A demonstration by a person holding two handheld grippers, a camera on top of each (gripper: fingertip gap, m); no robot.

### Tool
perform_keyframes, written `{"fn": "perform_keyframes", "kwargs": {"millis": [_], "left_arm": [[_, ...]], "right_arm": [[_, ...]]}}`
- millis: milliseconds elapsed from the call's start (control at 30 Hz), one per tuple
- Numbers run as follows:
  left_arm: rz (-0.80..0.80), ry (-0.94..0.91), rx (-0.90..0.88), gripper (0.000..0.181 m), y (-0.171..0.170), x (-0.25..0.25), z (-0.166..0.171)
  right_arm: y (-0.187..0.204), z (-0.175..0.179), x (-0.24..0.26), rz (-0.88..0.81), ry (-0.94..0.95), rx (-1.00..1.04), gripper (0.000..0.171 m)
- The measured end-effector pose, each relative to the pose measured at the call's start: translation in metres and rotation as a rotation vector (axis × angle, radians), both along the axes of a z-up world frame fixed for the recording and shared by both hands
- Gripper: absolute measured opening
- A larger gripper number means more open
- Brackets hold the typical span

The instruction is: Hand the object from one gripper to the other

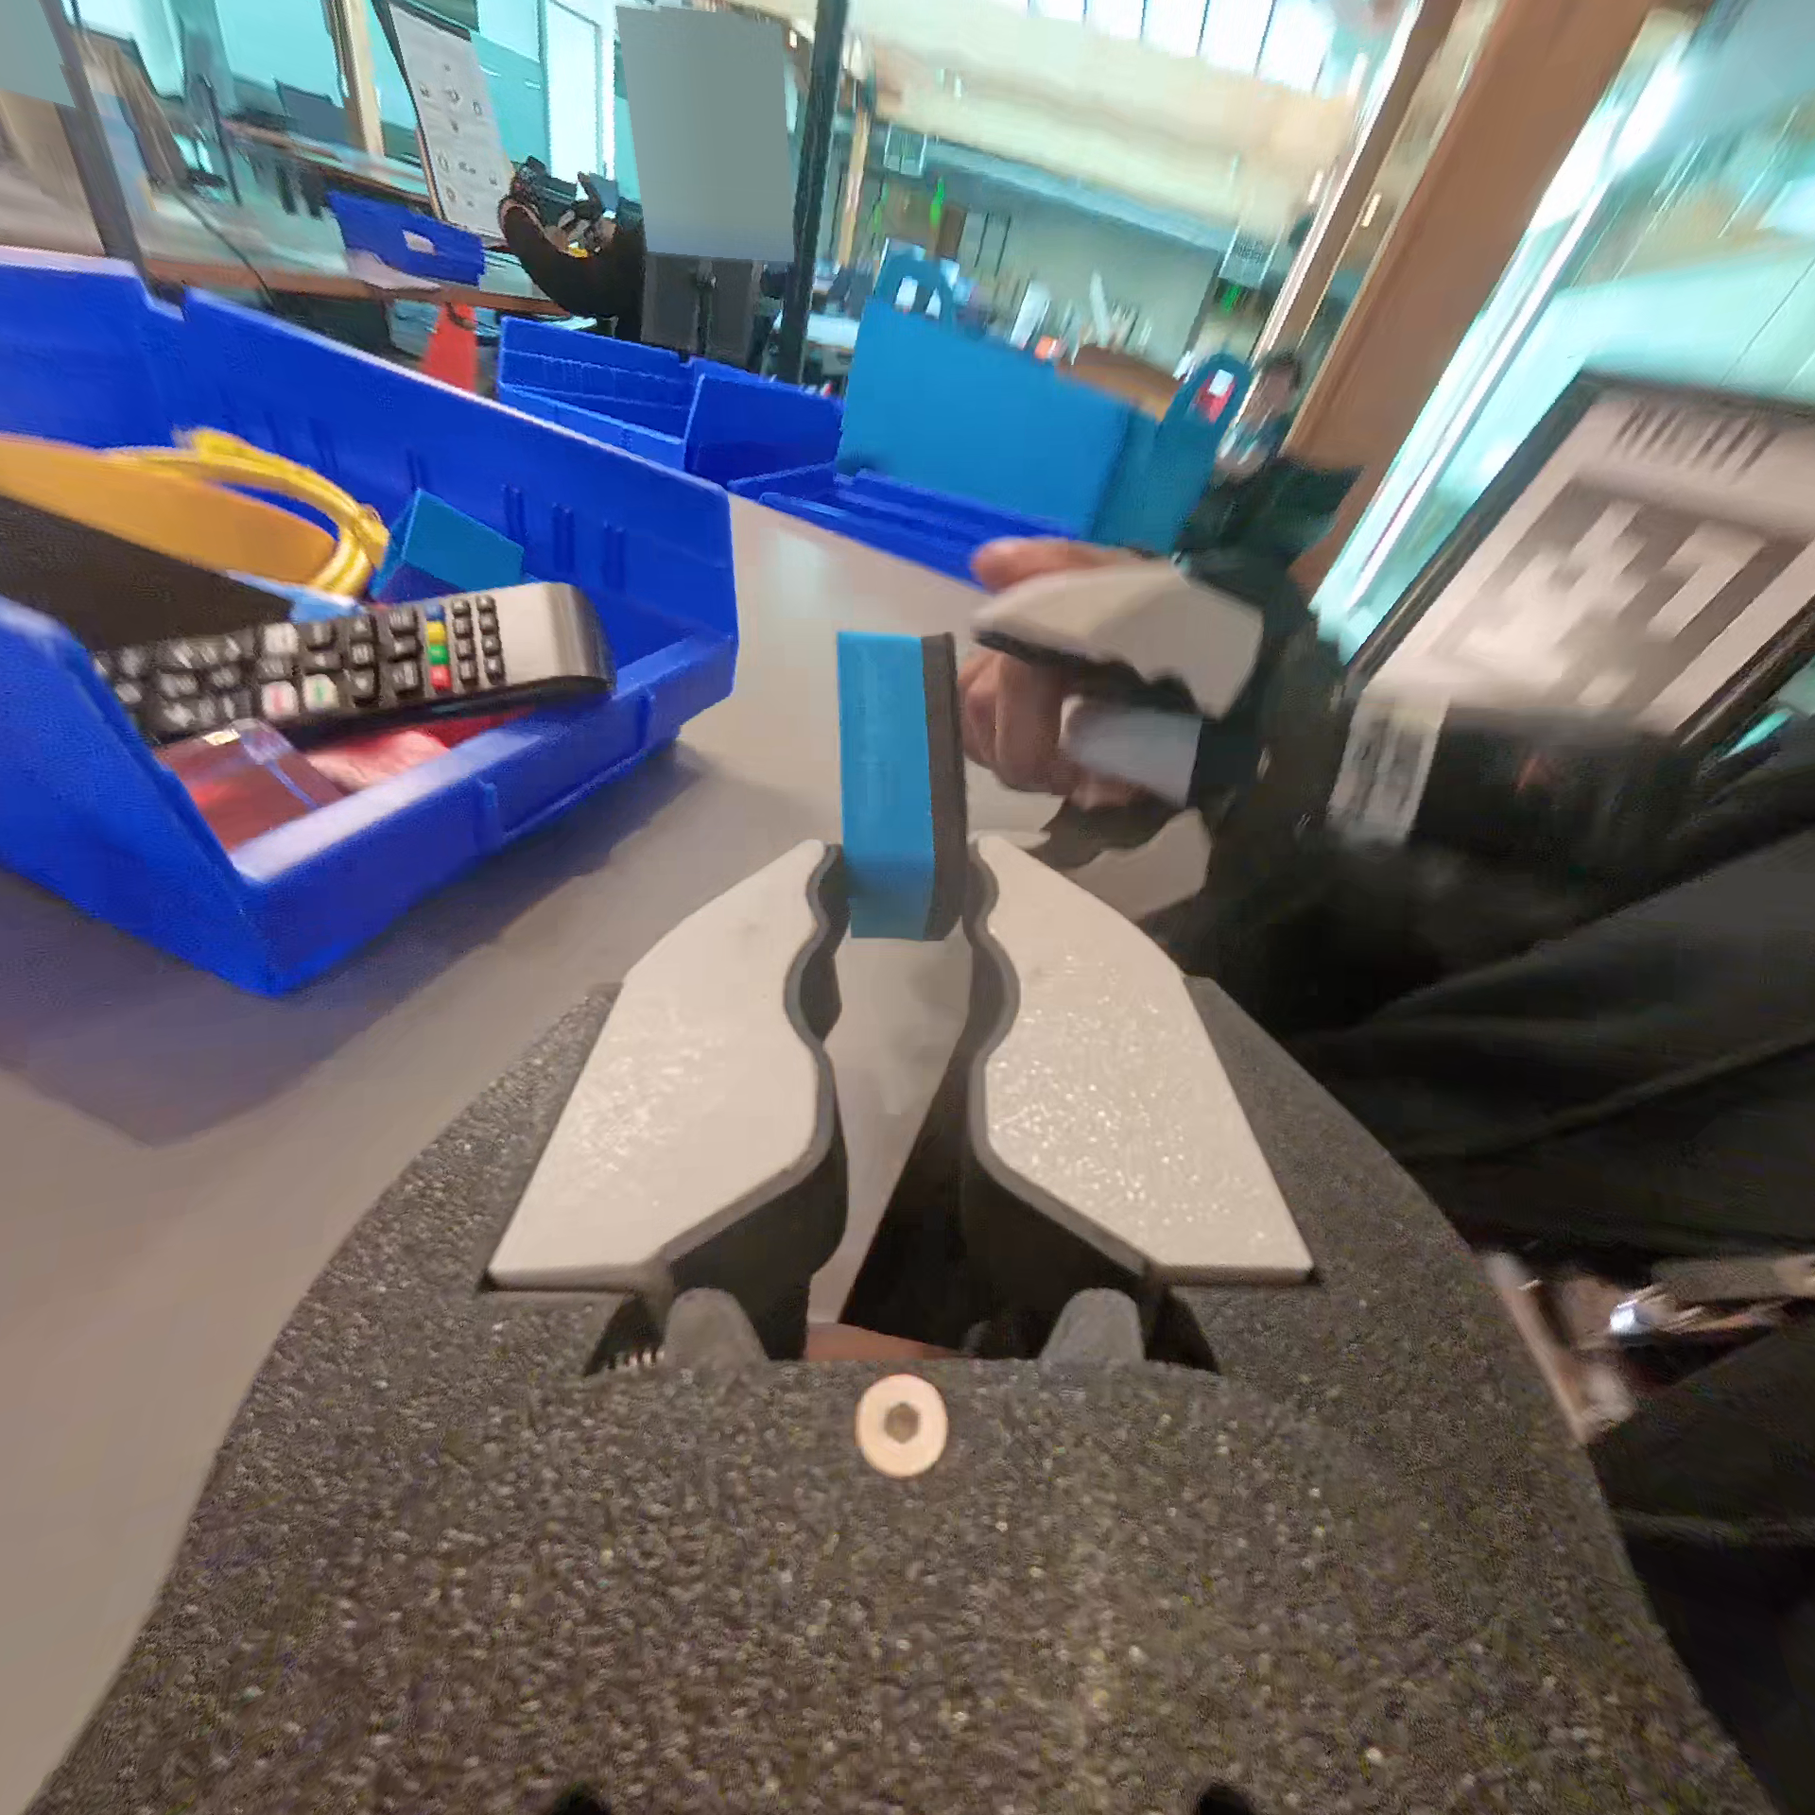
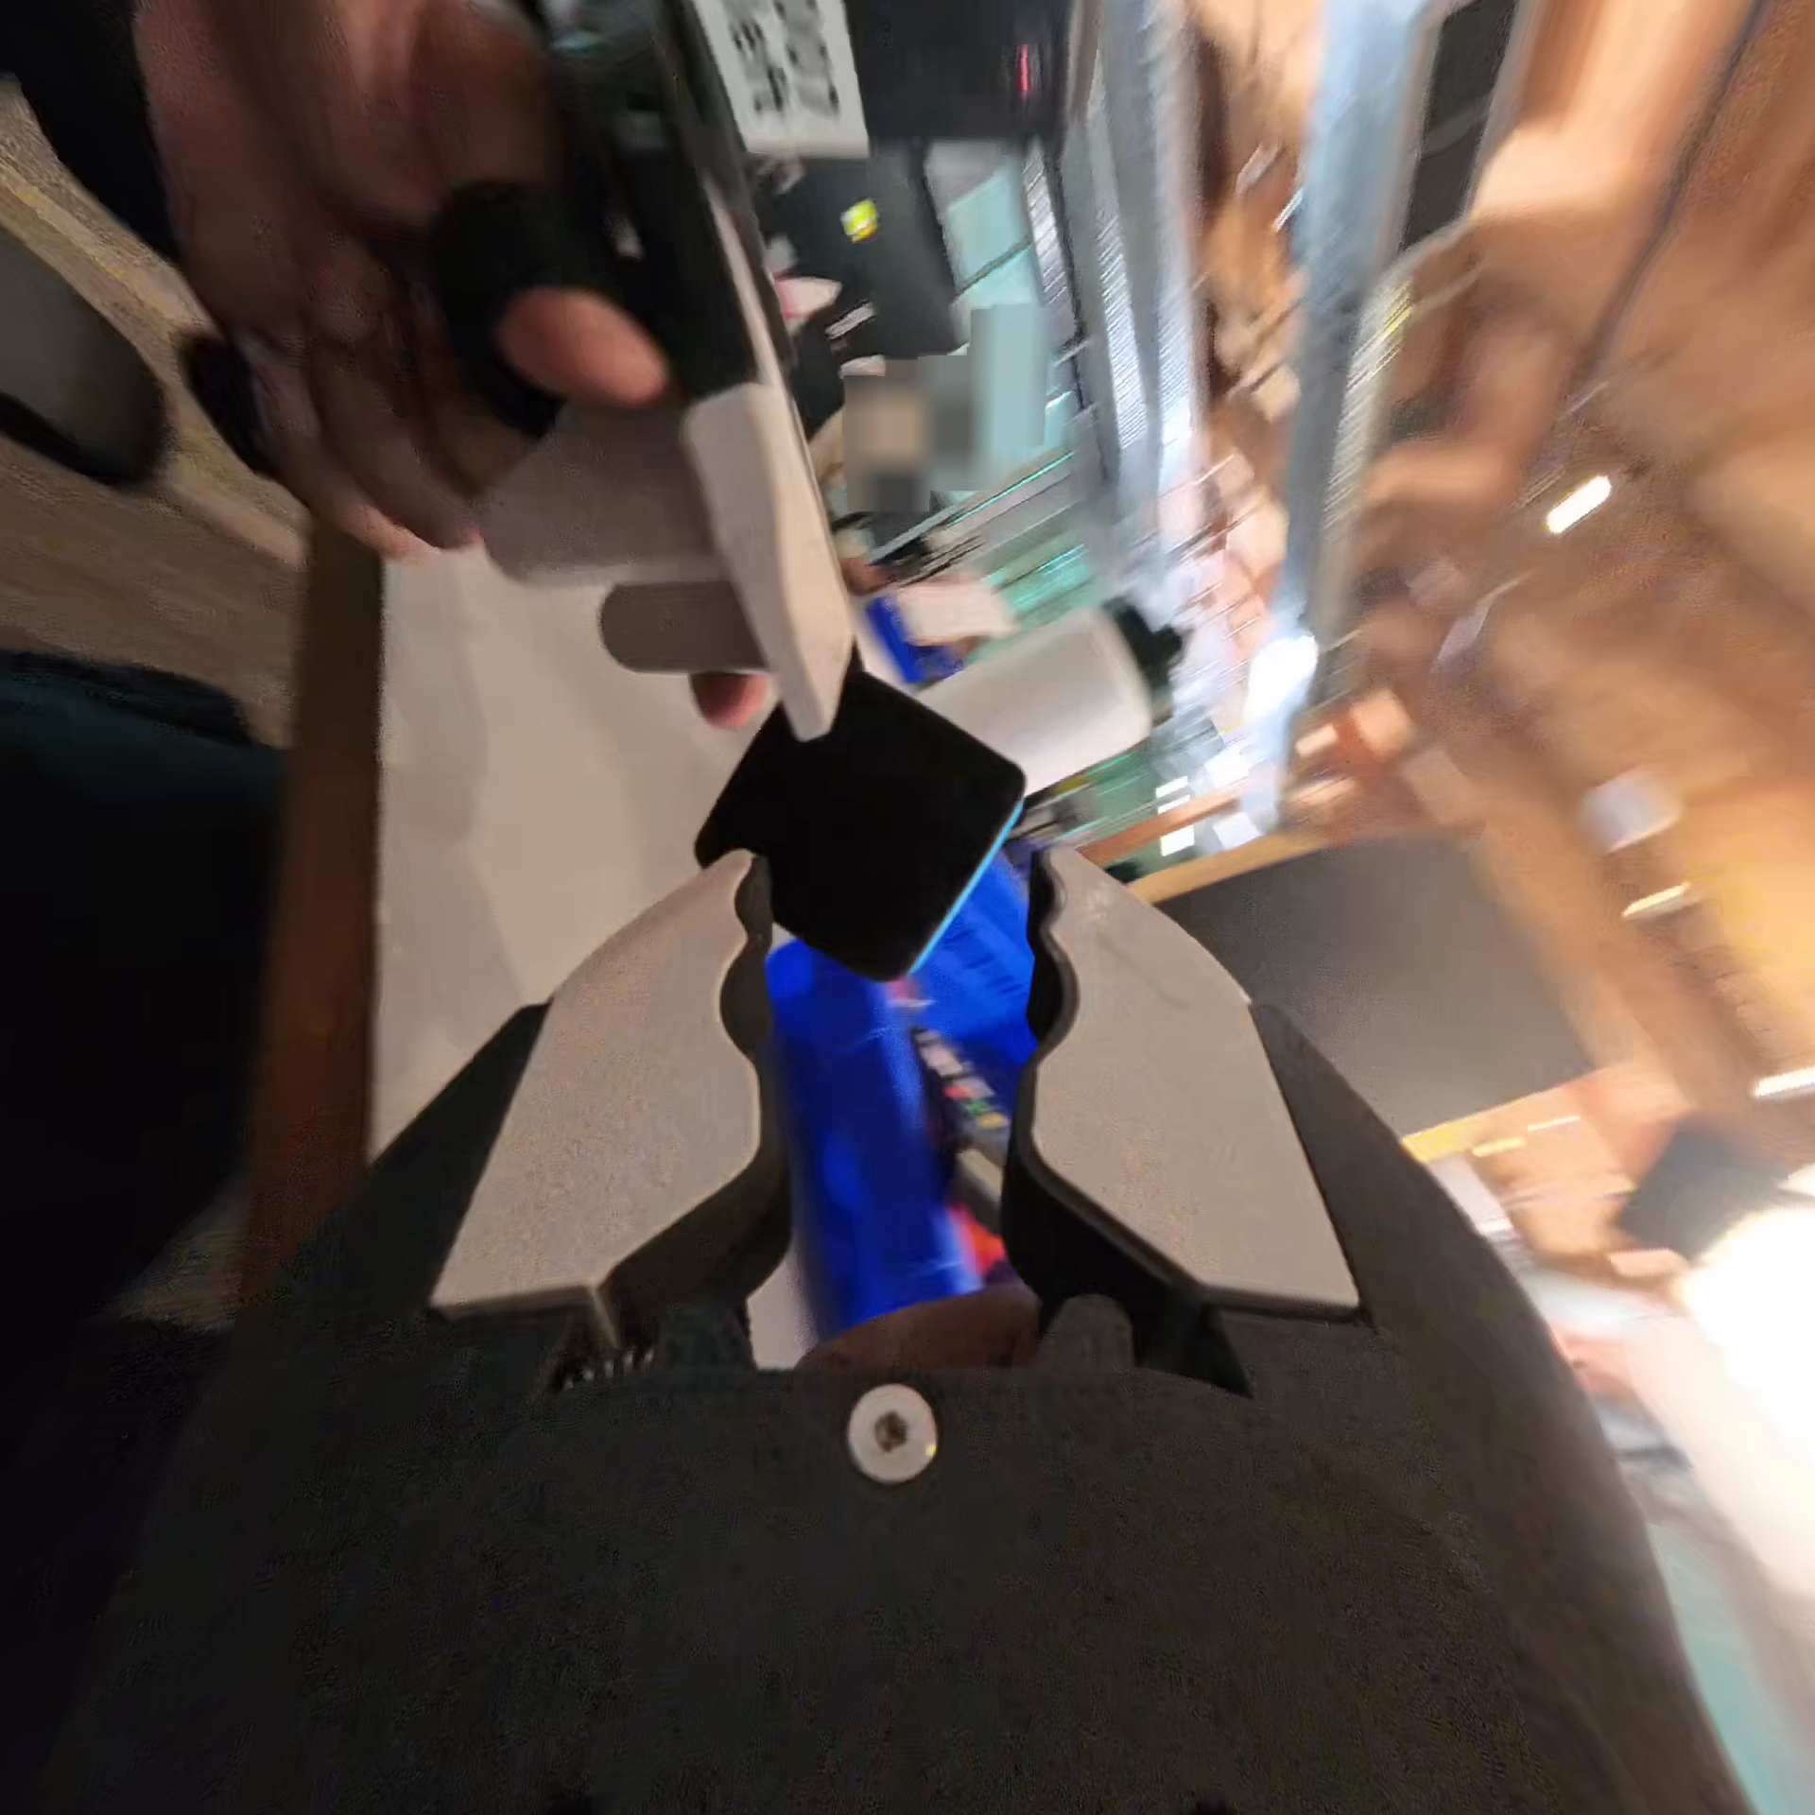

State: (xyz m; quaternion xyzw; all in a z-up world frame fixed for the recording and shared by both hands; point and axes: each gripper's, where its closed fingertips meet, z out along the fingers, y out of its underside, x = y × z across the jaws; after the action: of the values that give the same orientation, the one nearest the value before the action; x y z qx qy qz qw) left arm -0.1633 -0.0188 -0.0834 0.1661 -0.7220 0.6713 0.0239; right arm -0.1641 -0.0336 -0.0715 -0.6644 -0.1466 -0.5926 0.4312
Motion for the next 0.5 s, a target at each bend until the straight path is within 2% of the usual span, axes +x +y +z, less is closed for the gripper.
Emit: {"fn": "perform_keyframes", "kwargs": {"millis": [67,133,333,400,467,500], "left_arm": [[-0.012,0.143,-0.095,0.022,0.003,0.005,0.004],[-0.040,0.261,-0.174,0.023,0.003,0.007,0.006],[-0.156,0.486,-0.315,0.023,-0.005,-0.002,0.010],[-0.179,0.511,-0.325,0.023,-0.010,-0.005,0.010],[-0.174,0.473,-0.330,0.024,-0.013,-0.005,0.011],[-0.168,0.434,-0.321,0.028,-0.013,-0.005,0.012]], "right_arm": [[0.001,0.001,-0.003,-0.046,-0.222,-0.075,0.049],[0.000,-0.001,0.002,-0.116,-0.362,-0.140,0.056],[-0.003,0.001,0.014,-0.248,-0.564,-0.197,0.062],[-0.003,0.003,0.014,-0.259,-0.591,-0.181,0.050],[-0.006,0.008,0.012,-0.248,-0.572,-0.138,0.034],[-0.007,0.008,0.012,-0.239,-0.534,-0.124,0.032]]}}
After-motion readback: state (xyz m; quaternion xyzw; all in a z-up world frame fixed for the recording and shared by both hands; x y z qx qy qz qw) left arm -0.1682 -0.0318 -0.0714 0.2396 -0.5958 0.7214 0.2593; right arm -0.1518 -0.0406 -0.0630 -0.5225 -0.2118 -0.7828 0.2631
